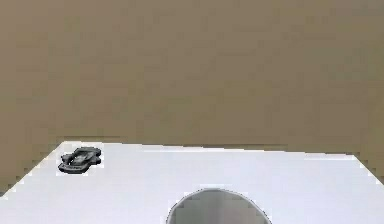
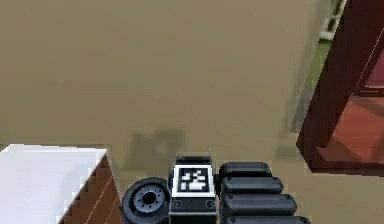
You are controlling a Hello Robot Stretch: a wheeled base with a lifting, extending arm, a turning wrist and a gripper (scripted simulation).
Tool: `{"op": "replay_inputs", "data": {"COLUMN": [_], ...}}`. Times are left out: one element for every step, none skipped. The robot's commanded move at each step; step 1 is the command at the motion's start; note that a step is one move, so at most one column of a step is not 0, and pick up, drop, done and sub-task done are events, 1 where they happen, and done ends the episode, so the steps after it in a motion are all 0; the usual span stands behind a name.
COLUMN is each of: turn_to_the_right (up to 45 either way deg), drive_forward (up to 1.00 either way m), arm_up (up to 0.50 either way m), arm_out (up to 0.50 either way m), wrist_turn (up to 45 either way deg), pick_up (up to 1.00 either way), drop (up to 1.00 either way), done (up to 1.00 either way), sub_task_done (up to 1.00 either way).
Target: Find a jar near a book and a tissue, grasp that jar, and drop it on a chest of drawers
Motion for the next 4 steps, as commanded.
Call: {"op": "replay_inputs", "data": {"turn_to_the_right": [45.0, 45.0, 15.0, 3.0], "drive_forward": [0.0, 0.0, 0.0, 0.0], "arm_up": [0.0, 0.0, 0.0, 0.0], "arm_out": [0.0, 0.0, 0.0, 0.0], "wrist_turn": [0.0, 0.0, 0.0, 0.0], "pick_up": [0.0, 0.0, 0.0, 0.0], "drop": [0.0, 0.0, 0.0, 0.0], "done": [0.0, 0.0, 0.0, 0.0], "sub_task_done": [0.0, 0.0, 0.0, 0.0]}}
